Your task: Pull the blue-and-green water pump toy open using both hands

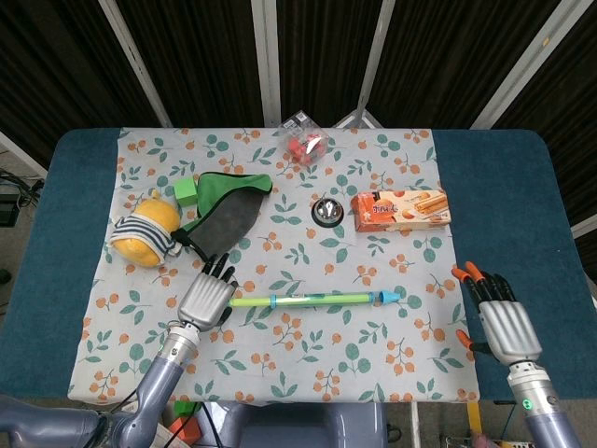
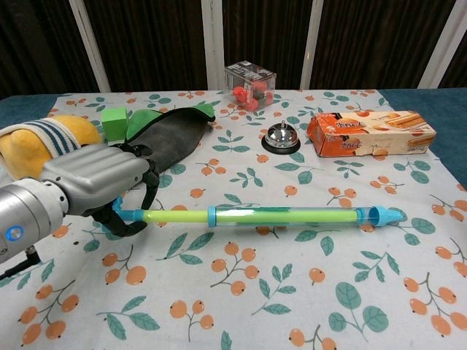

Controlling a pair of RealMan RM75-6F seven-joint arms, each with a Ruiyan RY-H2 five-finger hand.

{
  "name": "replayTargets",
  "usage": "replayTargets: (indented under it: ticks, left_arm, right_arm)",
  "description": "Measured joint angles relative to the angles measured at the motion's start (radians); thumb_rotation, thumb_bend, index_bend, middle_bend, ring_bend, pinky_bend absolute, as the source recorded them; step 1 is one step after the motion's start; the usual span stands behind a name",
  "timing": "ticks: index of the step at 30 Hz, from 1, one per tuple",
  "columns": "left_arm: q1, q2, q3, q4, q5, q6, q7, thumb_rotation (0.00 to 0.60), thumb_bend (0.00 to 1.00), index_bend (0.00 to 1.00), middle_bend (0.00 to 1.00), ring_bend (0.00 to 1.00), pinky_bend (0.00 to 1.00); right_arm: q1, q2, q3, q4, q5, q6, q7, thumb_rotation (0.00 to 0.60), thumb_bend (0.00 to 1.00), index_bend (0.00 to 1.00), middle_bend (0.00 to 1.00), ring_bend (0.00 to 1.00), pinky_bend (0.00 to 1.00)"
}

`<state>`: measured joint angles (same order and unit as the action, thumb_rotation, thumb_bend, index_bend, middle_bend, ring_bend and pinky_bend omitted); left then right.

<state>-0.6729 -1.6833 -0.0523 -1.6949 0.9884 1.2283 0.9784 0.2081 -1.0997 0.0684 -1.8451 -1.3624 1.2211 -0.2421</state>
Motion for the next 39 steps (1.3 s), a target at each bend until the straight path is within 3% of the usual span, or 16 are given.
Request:
replayTargets:
  ticks: [7,25,39]
  left_arm:
    - [-0.006,0.023,0.001,-0.003,-0.001,-0.019,-0.012,0.600,0.58,0.61,0.21,0.00,0.09]
    - [-0.007,0.019,0.006,0.022,-0.010,-0.027,-0.029,0.600,0.58,0.61,0.21,0.00,0.09]
    - [-0.006,0.025,0.001,0.026,-0.019,-0.032,-0.047,0.600,0.58,0.61,0.20,0.00,0.09]
  right_arm:
    - [0.094,-0.098,0.053,-0.031,0.151,-0.064,-0.163,0.600,0.32,0.19,0.00,0.00,0.00]
    - [0.227,-0.279,0.074,0.019,0.412,-0.124,-0.344,0.600,0.32,0.28,0.02,0.00,0.00]
    - [0.297,-0.394,0.065,0.039,0.490,-0.087,-0.419,0.600,0.32,0.28,0.02,0.00,0.00]
